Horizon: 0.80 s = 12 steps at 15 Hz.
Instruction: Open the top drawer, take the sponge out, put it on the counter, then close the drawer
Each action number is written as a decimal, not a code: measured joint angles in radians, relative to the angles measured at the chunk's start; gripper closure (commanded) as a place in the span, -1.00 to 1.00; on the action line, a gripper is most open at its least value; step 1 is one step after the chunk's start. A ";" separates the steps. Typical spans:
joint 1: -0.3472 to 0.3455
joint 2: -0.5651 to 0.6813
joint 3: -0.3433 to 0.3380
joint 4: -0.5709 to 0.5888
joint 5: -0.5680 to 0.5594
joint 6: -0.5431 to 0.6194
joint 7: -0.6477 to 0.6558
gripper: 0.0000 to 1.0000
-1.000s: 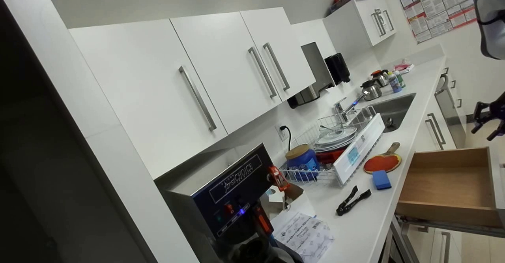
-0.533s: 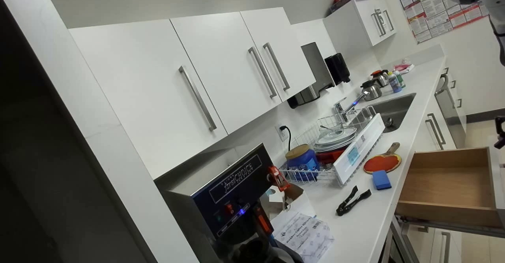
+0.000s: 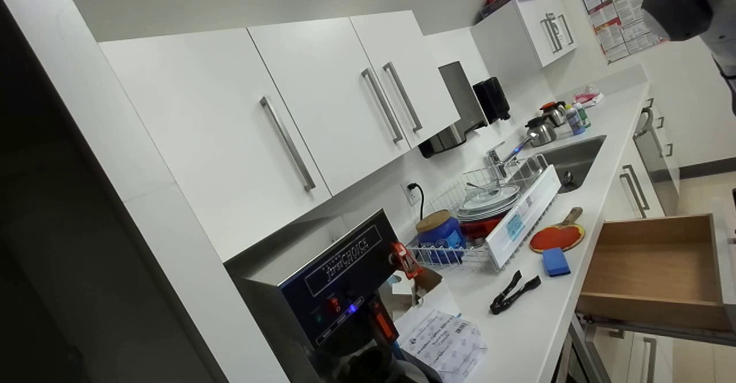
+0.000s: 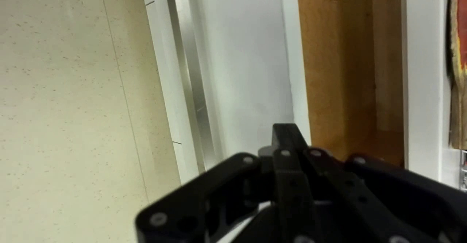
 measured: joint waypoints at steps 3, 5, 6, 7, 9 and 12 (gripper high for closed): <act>0.004 0.045 0.004 0.039 -0.001 0.015 0.013 1.00; 0.011 0.075 0.014 0.064 -0.001 0.038 0.030 1.00; 0.017 0.089 0.021 0.076 -0.001 0.050 0.038 1.00; 0.023 0.103 0.026 0.087 -0.001 0.060 0.049 1.00; 0.029 0.130 0.043 0.111 0.001 0.074 0.053 1.00; 0.028 0.174 0.076 0.148 0.021 0.074 0.053 1.00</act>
